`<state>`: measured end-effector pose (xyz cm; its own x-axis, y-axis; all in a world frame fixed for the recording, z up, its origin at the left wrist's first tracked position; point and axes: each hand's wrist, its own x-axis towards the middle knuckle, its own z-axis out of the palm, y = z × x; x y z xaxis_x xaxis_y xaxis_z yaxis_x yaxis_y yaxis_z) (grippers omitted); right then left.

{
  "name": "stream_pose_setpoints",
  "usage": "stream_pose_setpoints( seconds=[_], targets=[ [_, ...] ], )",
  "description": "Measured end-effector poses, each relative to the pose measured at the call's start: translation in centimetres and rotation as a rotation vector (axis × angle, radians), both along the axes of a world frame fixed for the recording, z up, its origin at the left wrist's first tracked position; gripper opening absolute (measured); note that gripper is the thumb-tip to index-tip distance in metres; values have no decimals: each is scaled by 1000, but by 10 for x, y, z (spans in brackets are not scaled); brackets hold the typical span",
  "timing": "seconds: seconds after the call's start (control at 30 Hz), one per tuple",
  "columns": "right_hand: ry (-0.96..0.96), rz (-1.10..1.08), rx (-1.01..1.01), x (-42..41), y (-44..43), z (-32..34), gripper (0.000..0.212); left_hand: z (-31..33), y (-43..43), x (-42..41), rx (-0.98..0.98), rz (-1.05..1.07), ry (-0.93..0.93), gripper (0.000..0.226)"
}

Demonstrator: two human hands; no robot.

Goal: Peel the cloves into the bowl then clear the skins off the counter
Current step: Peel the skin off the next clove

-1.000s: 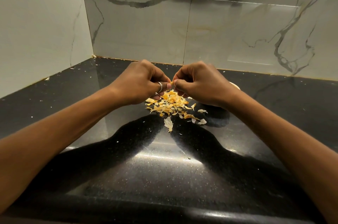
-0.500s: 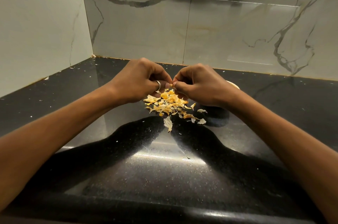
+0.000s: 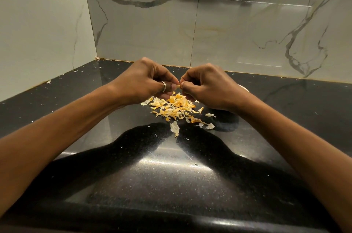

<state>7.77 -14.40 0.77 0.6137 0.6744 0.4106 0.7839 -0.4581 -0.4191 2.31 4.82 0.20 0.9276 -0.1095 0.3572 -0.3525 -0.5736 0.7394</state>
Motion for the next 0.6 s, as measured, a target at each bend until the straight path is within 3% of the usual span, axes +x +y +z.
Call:
stream_pose_setpoints(
  seconds=[0.4, 0.6],
  targets=[
    [37, -28, 64, -2, 3, -1, 21, 4, -3, -4, -192, 0, 152, 16],
    [313, 2, 201, 0, 0, 2, 23, 5, -5, -4, -367, 27, 200, 16]
  ],
)
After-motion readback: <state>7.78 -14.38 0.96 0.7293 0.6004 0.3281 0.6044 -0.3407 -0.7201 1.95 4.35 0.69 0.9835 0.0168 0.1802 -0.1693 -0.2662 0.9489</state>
